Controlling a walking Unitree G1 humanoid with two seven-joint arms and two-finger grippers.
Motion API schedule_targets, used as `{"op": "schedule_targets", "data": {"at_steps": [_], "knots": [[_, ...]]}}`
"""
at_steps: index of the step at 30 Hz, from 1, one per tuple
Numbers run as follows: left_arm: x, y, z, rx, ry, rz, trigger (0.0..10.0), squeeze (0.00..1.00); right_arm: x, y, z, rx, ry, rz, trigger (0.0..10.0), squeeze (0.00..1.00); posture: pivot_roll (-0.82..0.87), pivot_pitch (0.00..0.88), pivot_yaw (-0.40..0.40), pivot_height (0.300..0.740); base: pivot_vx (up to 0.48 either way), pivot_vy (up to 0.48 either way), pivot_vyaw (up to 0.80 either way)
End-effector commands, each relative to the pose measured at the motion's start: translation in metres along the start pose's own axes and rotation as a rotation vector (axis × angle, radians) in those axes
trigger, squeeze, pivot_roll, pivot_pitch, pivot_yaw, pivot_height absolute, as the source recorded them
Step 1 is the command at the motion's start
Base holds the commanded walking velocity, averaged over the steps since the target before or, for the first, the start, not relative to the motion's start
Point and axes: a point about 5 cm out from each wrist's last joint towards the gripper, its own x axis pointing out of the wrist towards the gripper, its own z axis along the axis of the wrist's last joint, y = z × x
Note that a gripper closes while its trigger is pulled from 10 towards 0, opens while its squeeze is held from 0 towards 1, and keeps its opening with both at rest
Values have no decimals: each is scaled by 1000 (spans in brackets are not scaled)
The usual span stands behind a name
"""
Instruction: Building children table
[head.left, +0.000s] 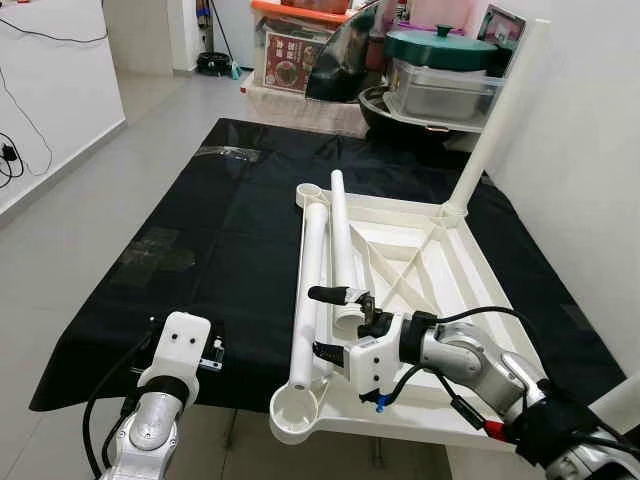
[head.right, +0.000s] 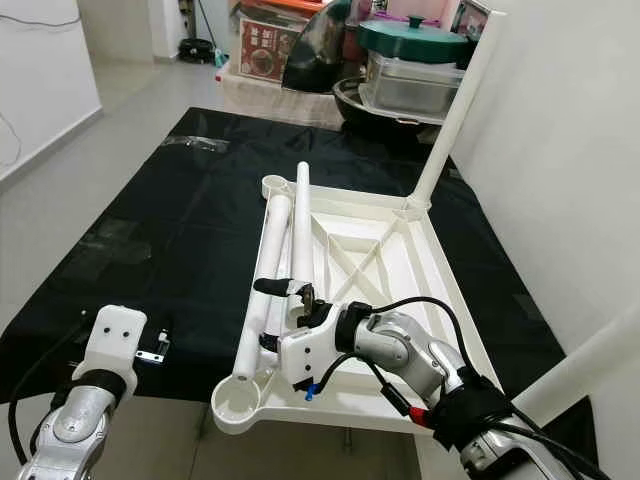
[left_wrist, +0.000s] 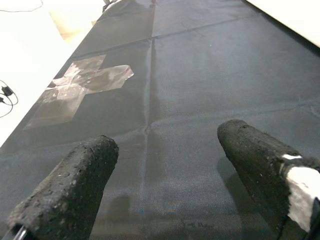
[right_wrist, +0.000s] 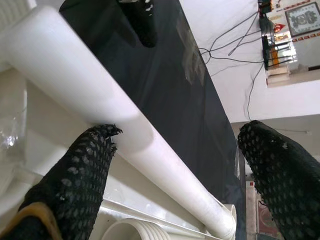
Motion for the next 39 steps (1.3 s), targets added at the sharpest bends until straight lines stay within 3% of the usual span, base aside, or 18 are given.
{"op": "schedule_targets", "data": {"at_steps": [1,13,20,26,33,34,36,37,39], "knots": [[-1,-1,-3,6,19,0,10000,0,0,4,-1,-40,-9,46,10000,0,76,0,-135,740,0,0,0],[-2,-2,-3,6,20,-1,10000,0,3,4,-2,-107,-40,106,10000,0,80,0,-139,740,0,0,0],[-2,-1,-4,6,24,7,10000,0,13,6,5,-55,-68,32,10000,0,84,0,-141,740,0,0,0],[-2,-1,-4,5,25,8,10000,0,21,2,4,37,-23,-126,10000,0,86,0,-144,740,0,0,0],[-2,-1,-4,6,28,10,10000,0,23,4,1,75,13,-183,10000,0,87,0,-144,740,0,0,0],[-2,-1,-4,6,28,10,10000,0,23,6,1,83,17,-187,8392,0,87,0,-144,740,0,0,0],[-2,-1,-4,7,28,9,10000,0,23,7,2,88,19,-190,8392,0,87,0,-144,740,0,0,0],[-2,-1,-4,7,28,8,10000,0,24,7,2,97,17,-192,0,0,85,0,-140,740,0,0,0],[-2,-1,-5,8,29,7,10000,0,23,8,2,126,19,-208,0,0,85,0,-139,740,0,0,0]]}}
